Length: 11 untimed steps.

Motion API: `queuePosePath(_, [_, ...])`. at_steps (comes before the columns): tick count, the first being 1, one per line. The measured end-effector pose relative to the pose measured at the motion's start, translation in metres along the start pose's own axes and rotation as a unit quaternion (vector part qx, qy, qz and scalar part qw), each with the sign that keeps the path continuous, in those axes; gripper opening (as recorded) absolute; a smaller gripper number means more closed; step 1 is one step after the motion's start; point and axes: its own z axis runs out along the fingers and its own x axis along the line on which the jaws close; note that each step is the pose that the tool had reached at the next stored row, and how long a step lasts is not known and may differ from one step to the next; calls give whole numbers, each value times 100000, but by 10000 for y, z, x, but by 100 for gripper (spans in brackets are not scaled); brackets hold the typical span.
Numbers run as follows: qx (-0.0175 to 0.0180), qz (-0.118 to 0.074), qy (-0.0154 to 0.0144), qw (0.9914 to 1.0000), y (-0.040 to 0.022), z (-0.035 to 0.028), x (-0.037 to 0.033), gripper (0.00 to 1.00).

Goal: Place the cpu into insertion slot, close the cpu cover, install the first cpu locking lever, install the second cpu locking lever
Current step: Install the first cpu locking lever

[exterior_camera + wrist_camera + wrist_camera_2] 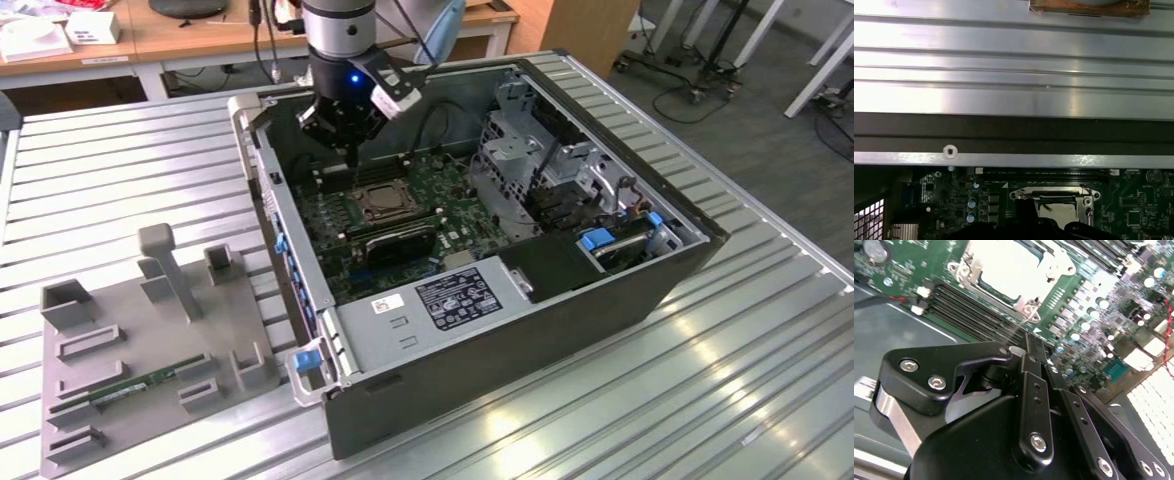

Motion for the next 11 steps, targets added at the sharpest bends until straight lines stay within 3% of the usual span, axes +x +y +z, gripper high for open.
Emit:
queuePosePath(3, [5,118,-4,100000,-1,6,-66,11])
queuePosePath(11, [-6,111,-20,100000,-1,11,-76,11])
